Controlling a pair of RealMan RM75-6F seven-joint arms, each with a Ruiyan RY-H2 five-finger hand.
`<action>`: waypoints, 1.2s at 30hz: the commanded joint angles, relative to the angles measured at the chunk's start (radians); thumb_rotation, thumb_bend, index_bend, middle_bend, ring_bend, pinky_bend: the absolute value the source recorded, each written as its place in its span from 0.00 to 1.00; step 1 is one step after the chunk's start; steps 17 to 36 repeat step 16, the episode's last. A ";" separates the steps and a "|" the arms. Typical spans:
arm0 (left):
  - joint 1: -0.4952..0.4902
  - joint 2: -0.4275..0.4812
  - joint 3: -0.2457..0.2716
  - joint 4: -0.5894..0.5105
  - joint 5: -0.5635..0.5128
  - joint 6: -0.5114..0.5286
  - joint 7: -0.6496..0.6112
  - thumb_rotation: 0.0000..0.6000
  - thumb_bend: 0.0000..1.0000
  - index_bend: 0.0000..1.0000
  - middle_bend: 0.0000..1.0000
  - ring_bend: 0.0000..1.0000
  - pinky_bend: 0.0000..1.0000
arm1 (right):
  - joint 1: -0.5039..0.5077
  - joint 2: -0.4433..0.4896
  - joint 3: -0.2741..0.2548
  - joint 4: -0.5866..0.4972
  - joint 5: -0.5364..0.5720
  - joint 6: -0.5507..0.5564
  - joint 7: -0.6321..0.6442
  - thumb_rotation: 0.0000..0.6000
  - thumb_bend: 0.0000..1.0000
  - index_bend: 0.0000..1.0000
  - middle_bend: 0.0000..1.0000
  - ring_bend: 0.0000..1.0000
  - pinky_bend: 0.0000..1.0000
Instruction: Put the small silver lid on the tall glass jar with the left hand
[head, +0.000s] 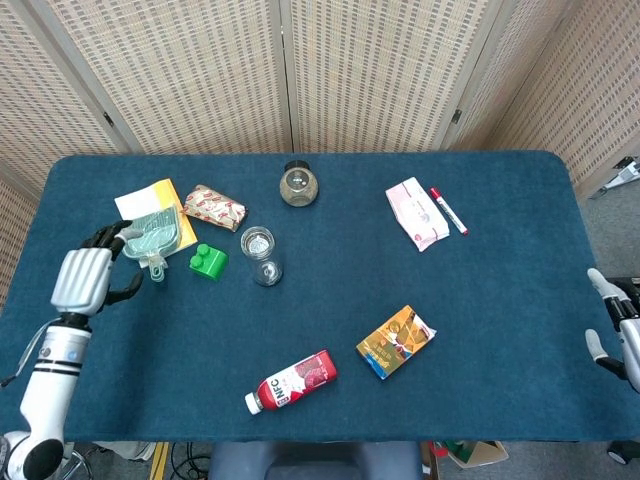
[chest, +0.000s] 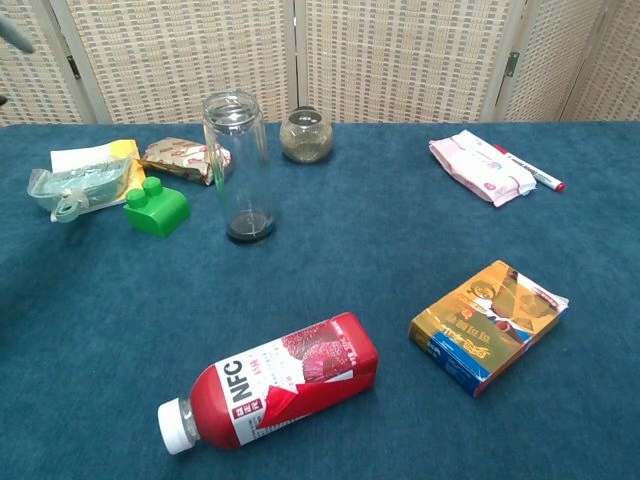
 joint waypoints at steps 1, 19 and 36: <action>0.082 -0.023 0.045 -0.021 0.035 0.097 0.030 1.00 0.33 0.22 0.10 0.12 0.21 | 0.012 -0.015 -0.008 0.021 -0.027 -0.003 0.026 1.00 0.44 0.05 0.20 0.12 0.28; 0.273 -0.072 0.120 -0.057 0.161 0.256 0.085 1.00 0.32 0.21 0.10 0.12 0.16 | 0.052 -0.076 -0.008 0.040 -0.035 -0.036 -0.008 1.00 0.44 0.05 0.20 0.12 0.28; 0.273 -0.072 0.120 -0.057 0.161 0.256 0.085 1.00 0.32 0.21 0.10 0.12 0.16 | 0.052 -0.076 -0.008 0.040 -0.035 -0.036 -0.008 1.00 0.44 0.05 0.20 0.12 0.28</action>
